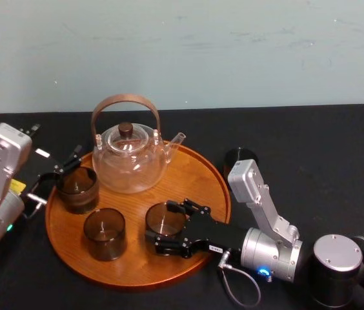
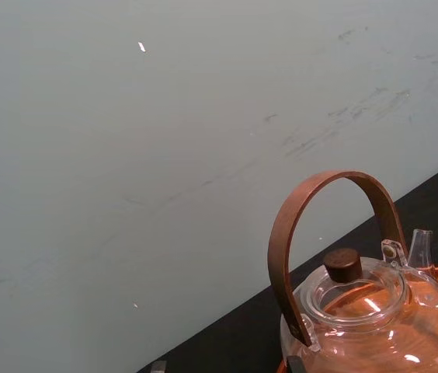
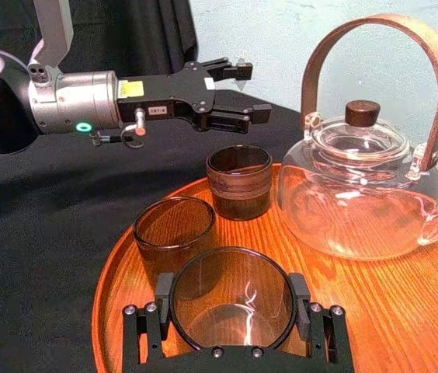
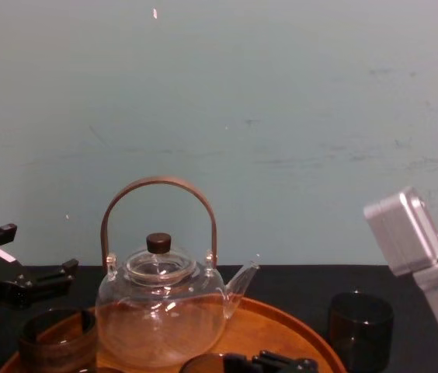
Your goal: Pick up the glass from the table and place it on the tray.
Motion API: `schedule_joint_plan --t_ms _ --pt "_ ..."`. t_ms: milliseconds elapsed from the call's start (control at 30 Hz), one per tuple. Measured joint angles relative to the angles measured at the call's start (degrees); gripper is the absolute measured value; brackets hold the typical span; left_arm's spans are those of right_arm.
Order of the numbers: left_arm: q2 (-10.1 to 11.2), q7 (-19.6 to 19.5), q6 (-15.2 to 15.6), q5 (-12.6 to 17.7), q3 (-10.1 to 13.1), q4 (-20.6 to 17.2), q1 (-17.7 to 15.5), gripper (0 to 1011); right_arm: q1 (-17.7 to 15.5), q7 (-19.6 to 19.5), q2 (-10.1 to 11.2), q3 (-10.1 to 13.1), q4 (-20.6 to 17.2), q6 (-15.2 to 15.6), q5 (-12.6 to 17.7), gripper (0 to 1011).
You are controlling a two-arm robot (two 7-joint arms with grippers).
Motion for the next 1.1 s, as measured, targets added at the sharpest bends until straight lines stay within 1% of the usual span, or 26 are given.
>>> schedule_joint_plan --t_ms 300,433,800,933,1000,1100 --pt "0.00 0.00 0.00 0.00 0.00 0.00 0.00 1001 -0.02 0.01 0.00 0.06 -0.03 -0.10 -0.05 908" --pt "0.00 0.00 0.00 0.00 0.00 0.00 0.00 1001 -0.04 0.03 0.00 0.08 -0.06 -0.15 -0.06 999" --pt "0.00 0.00 0.00 0.00 0.00 0.00 0.00 1001 -0.08 0.03 0.00 0.11 -0.08 -0.28 -0.06 1002" --pt "0.00 0.00 0.00 0.00 0.00 0.00 0.00 1001 -0.59 -0.43 0.49 0.77 -1.11 -2.13 -0.12 1003" --pt "0.00 0.00 0.00 0.00 0.00 0.00 0.00 1001 -0.70 -0.54 0.64 0.90 -1.42 -2.43 -0.17 1003" --pt "0.00 0.00 0.00 0.00 0.00 0.00 0.00 1002 -1.54 -1.31 1.68 1.91 -3.90 -4.05 -0.67 1003"
